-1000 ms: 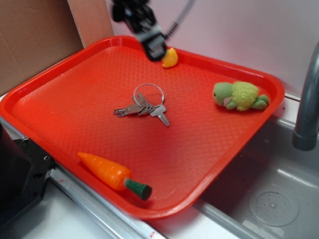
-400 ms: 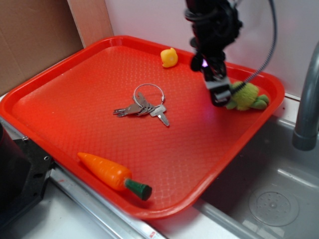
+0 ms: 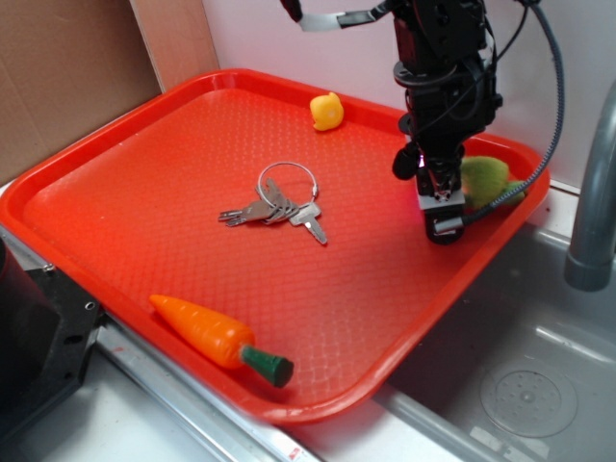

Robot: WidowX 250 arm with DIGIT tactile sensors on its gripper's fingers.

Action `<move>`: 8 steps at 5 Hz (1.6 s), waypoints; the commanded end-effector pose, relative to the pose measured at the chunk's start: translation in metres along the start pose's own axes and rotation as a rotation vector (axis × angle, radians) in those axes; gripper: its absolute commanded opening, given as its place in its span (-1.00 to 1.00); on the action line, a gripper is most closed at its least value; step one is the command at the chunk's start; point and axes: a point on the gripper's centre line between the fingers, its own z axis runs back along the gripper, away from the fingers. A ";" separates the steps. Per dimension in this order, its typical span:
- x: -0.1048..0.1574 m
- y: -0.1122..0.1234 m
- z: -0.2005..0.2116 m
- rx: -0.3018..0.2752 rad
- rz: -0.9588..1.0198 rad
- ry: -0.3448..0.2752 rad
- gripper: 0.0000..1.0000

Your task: Grab the green animal.

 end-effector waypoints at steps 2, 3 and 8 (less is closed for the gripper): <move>-0.027 0.012 0.064 -0.011 0.332 0.000 -1.00; -0.055 0.015 0.099 0.045 0.558 0.062 -1.00; -0.164 0.006 0.162 0.055 1.030 0.109 -1.00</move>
